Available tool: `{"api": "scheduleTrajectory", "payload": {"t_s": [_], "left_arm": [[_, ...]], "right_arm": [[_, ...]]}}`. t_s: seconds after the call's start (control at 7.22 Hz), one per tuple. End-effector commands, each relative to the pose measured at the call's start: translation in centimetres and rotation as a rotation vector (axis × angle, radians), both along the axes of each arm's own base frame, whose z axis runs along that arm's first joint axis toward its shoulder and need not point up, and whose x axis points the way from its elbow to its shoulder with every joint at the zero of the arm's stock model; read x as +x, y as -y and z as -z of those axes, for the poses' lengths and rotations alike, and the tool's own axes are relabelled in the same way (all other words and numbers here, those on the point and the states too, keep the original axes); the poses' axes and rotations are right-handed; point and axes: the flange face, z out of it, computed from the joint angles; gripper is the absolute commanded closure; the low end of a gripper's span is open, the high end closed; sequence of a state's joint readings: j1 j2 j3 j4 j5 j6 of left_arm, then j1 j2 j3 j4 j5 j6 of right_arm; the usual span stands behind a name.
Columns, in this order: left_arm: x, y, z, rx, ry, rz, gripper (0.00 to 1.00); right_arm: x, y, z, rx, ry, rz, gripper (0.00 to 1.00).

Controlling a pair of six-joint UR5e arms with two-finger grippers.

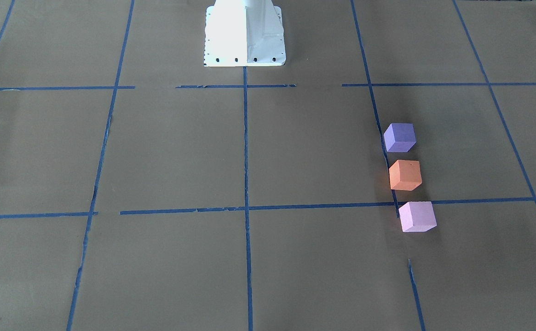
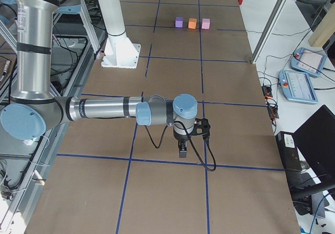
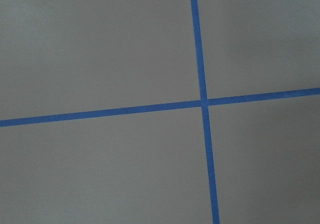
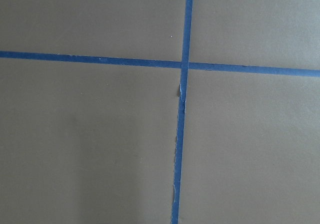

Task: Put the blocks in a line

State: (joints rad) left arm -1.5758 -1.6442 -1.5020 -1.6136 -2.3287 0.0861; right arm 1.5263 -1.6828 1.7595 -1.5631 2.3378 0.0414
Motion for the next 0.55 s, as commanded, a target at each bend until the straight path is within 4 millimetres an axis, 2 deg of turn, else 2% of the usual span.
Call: {"api": "scheduleTrajectory", "payload": {"t_s": [0.0,0.42], "left_arm": [[0.02,-0.05,-0.60,0.000,0.000,0.000,0.00],[0.10,-0.42,-0.63,0.011,0.000,-0.001,0.00]], "right_arm": [[0.00,0.00,0.00,0.000,0.000,0.000,0.00],[0.00,0.00,0.00,0.000,0.000,0.000,0.00]]}}
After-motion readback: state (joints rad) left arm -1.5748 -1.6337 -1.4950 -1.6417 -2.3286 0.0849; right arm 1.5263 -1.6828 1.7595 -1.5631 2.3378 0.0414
